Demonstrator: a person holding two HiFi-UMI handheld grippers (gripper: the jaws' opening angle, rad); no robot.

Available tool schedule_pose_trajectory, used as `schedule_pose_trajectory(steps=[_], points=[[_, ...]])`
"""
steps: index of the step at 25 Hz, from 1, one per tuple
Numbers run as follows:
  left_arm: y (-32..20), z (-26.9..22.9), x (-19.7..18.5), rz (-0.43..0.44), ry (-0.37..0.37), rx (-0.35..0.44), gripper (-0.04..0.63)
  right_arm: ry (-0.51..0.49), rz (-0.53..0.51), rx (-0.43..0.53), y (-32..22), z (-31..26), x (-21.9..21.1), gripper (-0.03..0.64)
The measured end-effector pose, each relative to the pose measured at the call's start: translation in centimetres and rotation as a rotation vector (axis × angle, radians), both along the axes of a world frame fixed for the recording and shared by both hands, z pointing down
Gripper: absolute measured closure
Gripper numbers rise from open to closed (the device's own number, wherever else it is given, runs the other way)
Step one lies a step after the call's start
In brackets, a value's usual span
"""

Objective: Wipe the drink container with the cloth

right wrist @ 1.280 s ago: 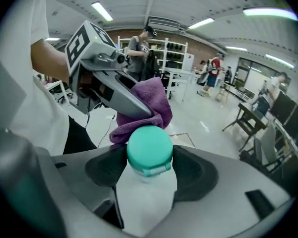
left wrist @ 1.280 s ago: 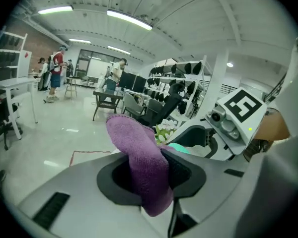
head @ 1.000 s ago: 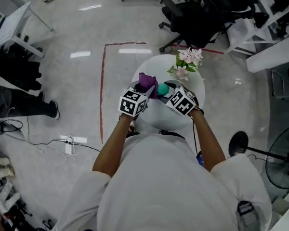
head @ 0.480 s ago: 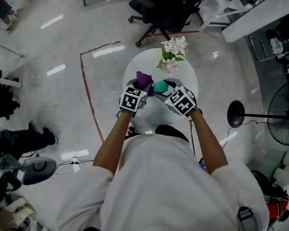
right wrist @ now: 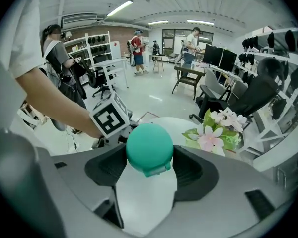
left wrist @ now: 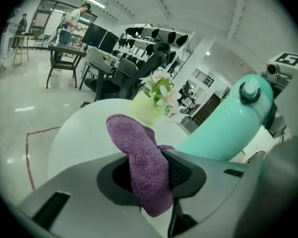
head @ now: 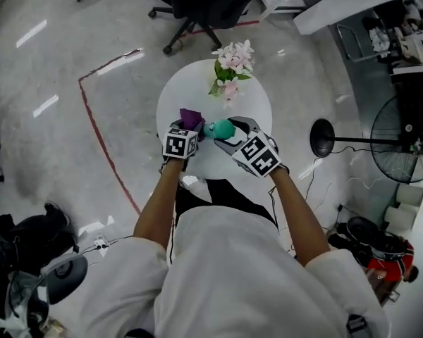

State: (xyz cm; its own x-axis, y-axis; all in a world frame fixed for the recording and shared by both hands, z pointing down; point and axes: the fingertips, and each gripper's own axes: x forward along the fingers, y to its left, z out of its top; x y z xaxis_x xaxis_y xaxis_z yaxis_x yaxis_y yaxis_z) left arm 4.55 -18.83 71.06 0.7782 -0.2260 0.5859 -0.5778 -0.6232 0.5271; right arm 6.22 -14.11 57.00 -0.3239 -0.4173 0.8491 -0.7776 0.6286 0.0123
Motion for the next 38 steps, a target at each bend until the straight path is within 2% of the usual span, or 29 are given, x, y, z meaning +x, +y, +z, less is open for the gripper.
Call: schedule_pose_trajectory(steps=[3,6,12,14,17,22,24,27,30,31,35,38], points=[[0.1,2.8,-0.2,-0.015,-0.001,-0.045,0.468,-0.019,0.031,-0.012,0.1,0.3,-0.1,0.318],[-0.5,3.3,0.3,0.002,-0.016,-0.009,0.469,-0.031,0.067,-0.006,-0.2,0.6,0.1,0.316],[-0.2,3.2,0.2,0.013,-0.045,-0.024,0.468,-0.024,0.075,0.007,0.1,1.3,0.5,0.31],[-0.3,2.5,-0.7,-0.026,-0.037,-0.013,0.466,-0.035,0.069,0.011,0.3,1.8,0.5,0.304],[-0.3,1.0,-2.0,-0.086,-0.021,0.029,0.466,-0.093,0.067,0.037,1.1,1.6,1.4,0.261],[0.2,-1.8,-5.4,-0.193,-0.08,0.104,0.465,-0.167,-0.02,0.077,3.4,0.1,4.1,0.288],[0.8,-4.2,-7.2,-0.241,-0.118,0.144,0.465,-0.201,-0.026,0.113,4.0,-1.2,5.6,0.318],[0.6,-8.9,-8.7,-0.297,-0.162,0.223,0.465,-0.201,0.018,0.207,2.7,-3.6,8.8,0.4],[-1.3,-14.1,-8.7,-0.331,-0.174,0.331,0.465,-0.149,0.054,0.306,-0.5,-6.1,12.2,0.519],[-1.8,-16.1,-8.5,-0.335,-0.178,0.373,0.465,-0.13,0.057,0.341,-1.3,-7.3,13.2,0.59],[-3.5,-24.4,-7.6,-0.329,-0.214,0.564,0.465,-0.157,0.03,0.472,-4.5,-13.3,14.7,0.604],[-4.6,-30.6,-7.2,-0.344,-0.212,0.709,0.465,-0.16,0.003,0.571,-6.9,-18.1,14.8,0.603]])
